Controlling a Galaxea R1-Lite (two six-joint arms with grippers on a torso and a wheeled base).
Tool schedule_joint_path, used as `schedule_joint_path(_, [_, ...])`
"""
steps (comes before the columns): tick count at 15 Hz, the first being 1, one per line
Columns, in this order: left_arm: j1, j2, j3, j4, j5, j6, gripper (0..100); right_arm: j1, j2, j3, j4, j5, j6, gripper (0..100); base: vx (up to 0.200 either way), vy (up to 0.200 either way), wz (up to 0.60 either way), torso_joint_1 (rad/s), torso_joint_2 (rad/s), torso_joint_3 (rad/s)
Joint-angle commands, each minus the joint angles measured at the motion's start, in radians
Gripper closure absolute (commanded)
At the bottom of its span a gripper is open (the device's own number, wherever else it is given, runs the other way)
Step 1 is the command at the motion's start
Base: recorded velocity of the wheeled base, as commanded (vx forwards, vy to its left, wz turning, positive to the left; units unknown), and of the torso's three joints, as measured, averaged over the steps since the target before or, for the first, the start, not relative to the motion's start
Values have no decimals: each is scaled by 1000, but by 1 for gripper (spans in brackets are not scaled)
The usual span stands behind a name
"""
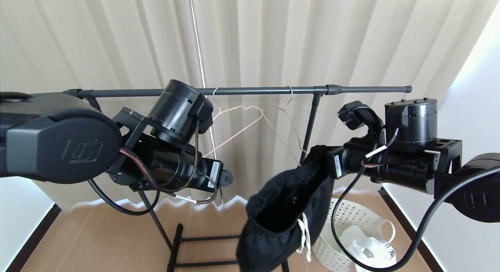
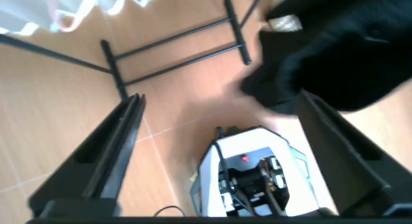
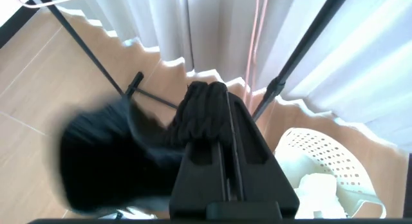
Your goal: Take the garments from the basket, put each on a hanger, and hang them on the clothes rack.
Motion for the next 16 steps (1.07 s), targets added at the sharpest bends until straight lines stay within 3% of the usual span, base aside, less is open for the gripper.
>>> schedule_joint_path(1, [84, -57, 69, -31, -51, 55, 0, 1, -16, 2, -2, 0, 0, 100, 0, 0, 0, 0, 0, 0])
schedule_joint_path(2, [117, -68, 86, -48, -86, 83, 0, 1, -17, 5, -2, 0, 0, 100, 0, 0, 0, 0, 0, 0])
schedule_joint_path(4, [272, -65, 111, -137, -210, 229, 0, 5, -40, 17, 0, -1, 0, 100, 0, 0, 0, 0, 0, 0])
schedule_joint_path(5, [328, -17, 103, -192, -235, 290, 0, 13, -60, 28, 0, -3, -3, 100, 0, 0, 0, 0, 0, 0])
schedule_joint_path(6, [328, -17, 103, -192, -235, 290, 0, 13, -60, 28, 0, -3, -3, 100, 0, 0, 0, 0, 0, 0])
schedule_joint_path(7, [383, 84, 81, -317, -241, 371, 0, 37, -93, 43, 0, -4, -5, 100, 0, 0, 0, 0, 0, 0])
schedule_joint_path(10, [393, 232, 20, -469, -241, 404, 0, 79, -128, 64, 1, -14, -8, 100, 0, 0, 0, 0, 0, 0])
schedule_joint_path(16, [386, 388, -87, -596, -245, 402, 0, 172, -177, 110, 5, -18, -37, 100, 0, 0, 0, 0, 0, 0])
